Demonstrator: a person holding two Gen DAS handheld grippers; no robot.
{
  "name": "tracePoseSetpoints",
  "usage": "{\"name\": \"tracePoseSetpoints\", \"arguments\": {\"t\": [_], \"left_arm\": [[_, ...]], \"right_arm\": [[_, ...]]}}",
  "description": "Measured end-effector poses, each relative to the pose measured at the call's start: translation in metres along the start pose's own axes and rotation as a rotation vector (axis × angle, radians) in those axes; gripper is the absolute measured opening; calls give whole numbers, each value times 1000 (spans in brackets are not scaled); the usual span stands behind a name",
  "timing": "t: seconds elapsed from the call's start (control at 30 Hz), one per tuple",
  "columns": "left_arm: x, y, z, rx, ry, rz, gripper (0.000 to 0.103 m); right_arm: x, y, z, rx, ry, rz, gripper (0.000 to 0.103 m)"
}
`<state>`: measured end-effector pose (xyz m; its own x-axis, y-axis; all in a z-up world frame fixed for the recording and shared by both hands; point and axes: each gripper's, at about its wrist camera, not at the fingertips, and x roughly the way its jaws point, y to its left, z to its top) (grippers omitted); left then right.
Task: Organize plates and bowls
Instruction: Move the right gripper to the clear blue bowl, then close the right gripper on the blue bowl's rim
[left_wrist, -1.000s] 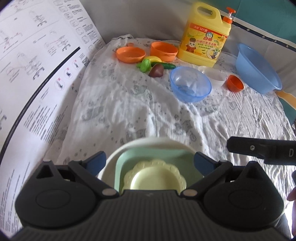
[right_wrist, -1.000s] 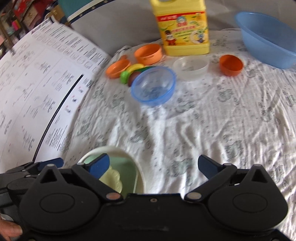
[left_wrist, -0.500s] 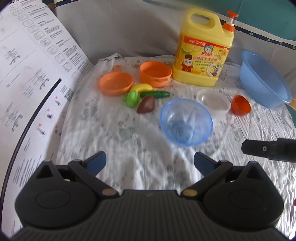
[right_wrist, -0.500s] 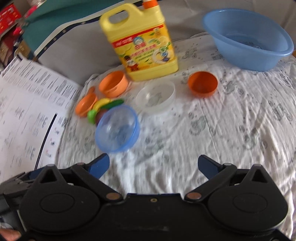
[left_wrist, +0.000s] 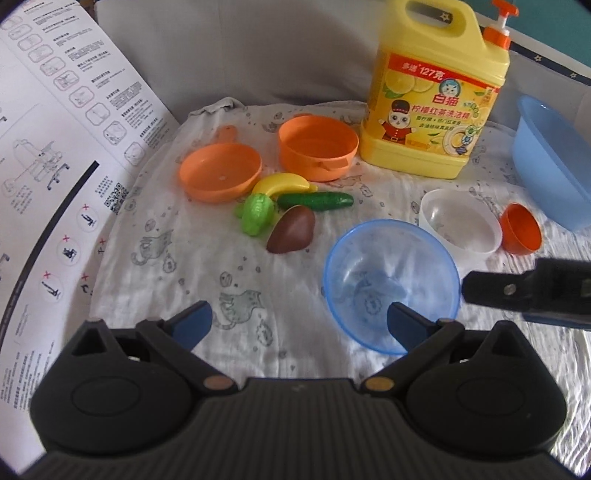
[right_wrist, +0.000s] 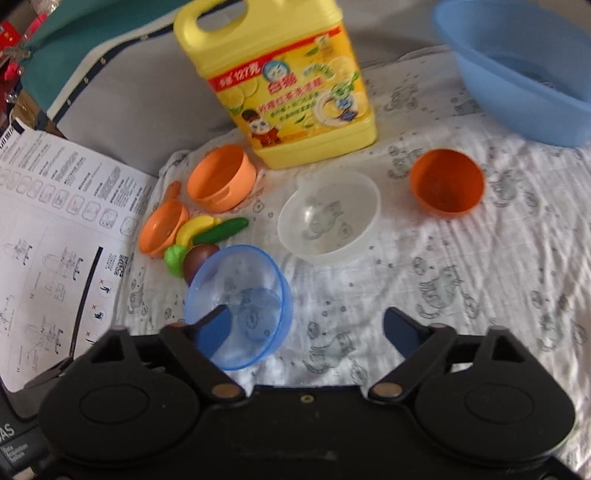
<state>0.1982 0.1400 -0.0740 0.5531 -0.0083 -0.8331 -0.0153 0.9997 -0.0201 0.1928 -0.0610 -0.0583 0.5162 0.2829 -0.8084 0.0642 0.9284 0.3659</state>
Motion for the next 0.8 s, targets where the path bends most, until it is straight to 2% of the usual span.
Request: {"name": "tracePoseSetpoints", "arguments": {"t": [0.1,0.23,0.3,0.4,0.43,0.47,0.57,0.8], "left_arm": [[7,-2,3,10,2,4,100],[15,-6,5,13,11,-14,88],[18,-7,6,12,19,-32,81],[22,-9,7,15,22,-49,62],[23,-10,7,15,25,-57,49],[25,-11,7,16,34,-69,39],[26,-15,6,32,43,-89,25],[14,-24,3,58,35,-98,23]], "right_arm": [[13,5,4,-2,15,-2,75],[25,8,7,-11,27,3,46],[31,8,8,1,36,14,35],[36,8,8,3,40,20,24],[37,8,8,-1,42,27,18],[38,9,8,-3,44,35,16],[37,11,7,-6,46,56,14],[24,3,2,13,50,46,14]]}}
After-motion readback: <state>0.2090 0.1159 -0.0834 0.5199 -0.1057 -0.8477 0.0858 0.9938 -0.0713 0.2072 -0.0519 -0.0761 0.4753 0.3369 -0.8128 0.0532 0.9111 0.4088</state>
